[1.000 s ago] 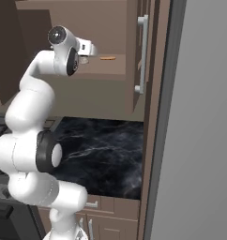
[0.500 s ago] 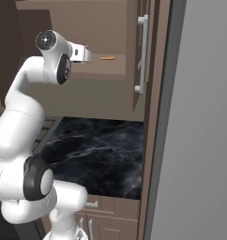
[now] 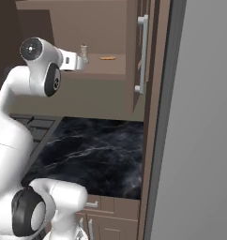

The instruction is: Pick the candle and candle from the dining table and place them in the open cabinet. Close the cabinet after placing the objects.

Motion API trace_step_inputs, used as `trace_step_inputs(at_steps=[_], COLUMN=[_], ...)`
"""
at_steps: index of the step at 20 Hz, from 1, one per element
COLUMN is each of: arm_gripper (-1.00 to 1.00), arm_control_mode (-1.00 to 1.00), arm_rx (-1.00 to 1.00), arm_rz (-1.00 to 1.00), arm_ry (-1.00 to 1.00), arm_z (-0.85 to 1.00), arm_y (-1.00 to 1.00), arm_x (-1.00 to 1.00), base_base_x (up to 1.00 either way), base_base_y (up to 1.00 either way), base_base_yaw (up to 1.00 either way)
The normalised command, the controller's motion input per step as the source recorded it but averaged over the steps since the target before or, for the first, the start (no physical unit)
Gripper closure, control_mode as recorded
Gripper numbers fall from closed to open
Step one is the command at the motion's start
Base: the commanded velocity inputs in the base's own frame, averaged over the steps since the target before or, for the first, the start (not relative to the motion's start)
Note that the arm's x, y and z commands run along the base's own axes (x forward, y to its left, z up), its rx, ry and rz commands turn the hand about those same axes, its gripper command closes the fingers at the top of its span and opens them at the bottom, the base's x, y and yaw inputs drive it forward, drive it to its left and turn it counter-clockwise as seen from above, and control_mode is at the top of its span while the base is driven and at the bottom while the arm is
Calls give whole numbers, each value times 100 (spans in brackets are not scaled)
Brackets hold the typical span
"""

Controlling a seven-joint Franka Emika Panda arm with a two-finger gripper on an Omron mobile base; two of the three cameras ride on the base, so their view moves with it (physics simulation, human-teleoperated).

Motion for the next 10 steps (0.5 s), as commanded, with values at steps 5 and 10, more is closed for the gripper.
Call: trace_step_inputs(at_steps=[5, 10], arm_gripper=[-100, -100], arm_control_mode=[-100, -100], arm_rx=[1, 2], arm_rz=[0, 0], arm_ry=[0, 0], arm_z=[0, 0], arm_y=[-1, 0], arm_x=[-69, -69], base_base_x=[0, 0], base_base_y=[0, 0], base_base_yaw=[0, 0])
